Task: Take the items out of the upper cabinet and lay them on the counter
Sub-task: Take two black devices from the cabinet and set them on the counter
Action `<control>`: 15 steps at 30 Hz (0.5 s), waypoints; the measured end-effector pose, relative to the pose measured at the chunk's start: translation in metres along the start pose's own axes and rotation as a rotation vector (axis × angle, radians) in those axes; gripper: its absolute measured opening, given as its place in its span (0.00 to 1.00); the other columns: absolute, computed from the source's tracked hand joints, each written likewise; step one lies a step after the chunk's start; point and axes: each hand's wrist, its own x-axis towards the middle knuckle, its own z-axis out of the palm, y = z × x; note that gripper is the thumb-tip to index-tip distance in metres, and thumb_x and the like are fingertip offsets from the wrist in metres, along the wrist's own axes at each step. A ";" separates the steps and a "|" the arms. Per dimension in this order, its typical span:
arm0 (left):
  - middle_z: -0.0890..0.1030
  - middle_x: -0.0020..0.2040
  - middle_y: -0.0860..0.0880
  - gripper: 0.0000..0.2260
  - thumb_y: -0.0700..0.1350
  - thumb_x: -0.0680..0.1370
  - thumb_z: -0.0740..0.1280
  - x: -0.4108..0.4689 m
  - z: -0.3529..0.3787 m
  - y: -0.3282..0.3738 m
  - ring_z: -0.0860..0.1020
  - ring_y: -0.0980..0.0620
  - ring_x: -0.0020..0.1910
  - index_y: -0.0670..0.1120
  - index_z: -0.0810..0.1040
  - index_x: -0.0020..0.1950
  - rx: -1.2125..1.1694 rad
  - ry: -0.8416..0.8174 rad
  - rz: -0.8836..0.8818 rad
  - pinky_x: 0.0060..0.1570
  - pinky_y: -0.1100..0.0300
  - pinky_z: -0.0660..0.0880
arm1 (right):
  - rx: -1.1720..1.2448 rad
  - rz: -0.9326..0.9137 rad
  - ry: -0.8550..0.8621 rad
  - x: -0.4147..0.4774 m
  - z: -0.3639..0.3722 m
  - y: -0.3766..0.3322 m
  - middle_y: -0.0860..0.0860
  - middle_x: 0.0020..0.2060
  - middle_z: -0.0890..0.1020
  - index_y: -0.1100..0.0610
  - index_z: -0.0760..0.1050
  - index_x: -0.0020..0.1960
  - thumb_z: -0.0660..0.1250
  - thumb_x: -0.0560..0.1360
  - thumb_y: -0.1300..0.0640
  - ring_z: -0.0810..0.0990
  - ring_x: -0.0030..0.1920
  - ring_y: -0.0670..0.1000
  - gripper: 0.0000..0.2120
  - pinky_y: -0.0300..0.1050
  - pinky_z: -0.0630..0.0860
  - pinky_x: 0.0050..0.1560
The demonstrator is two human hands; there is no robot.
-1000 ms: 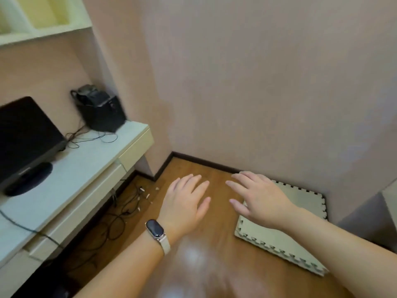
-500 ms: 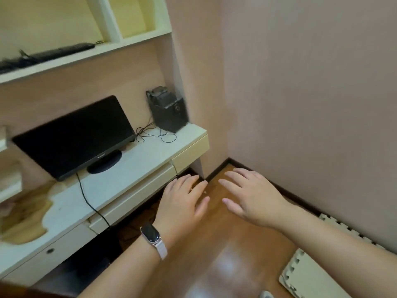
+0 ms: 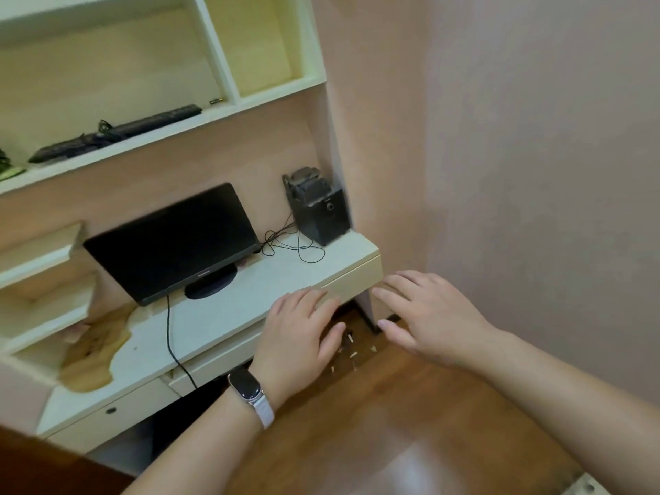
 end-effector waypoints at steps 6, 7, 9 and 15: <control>0.78 0.64 0.49 0.19 0.56 0.79 0.59 0.033 -0.001 -0.010 0.73 0.47 0.64 0.50 0.76 0.65 0.004 0.035 -0.048 0.65 0.50 0.69 | 0.029 -0.020 0.051 0.035 0.003 0.028 0.55 0.57 0.80 0.56 0.77 0.62 0.58 0.76 0.42 0.78 0.58 0.58 0.24 0.53 0.75 0.55; 0.78 0.64 0.49 0.19 0.56 0.79 0.59 0.039 -0.001 -0.014 0.73 0.47 0.64 0.51 0.76 0.65 0.003 0.041 -0.053 0.65 0.50 0.69 | 0.030 -0.026 0.062 0.042 0.004 0.032 0.55 0.57 0.81 0.56 0.77 0.62 0.58 0.76 0.42 0.78 0.58 0.58 0.24 0.53 0.75 0.55; 0.77 0.64 0.50 0.19 0.57 0.79 0.59 0.052 0.002 -0.021 0.73 0.48 0.65 0.51 0.76 0.66 -0.008 0.054 -0.065 0.64 0.50 0.69 | 0.019 -0.041 0.082 0.059 0.006 0.037 0.54 0.57 0.81 0.56 0.77 0.62 0.58 0.76 0.42 0.78 0.58 0.58 0.23 0.52 0.76 0.54; 0.78 0.62 0.50 0.20 0.58 0.79 0.57 0.102 0.017 -0.063 0.74 0.48 0.63 0.51 0.76 0.65 -0.042 0.116 -0.052 0.62 0.50 0.71 | -0.028 -0.043 0.072 0.122 0.009 0.051 0.54 0.57 0.80 0.55 0.76 0.63 0.58 0.76 0.42 0.77 0.58 0.57 0.23 0.53 0.76 0.54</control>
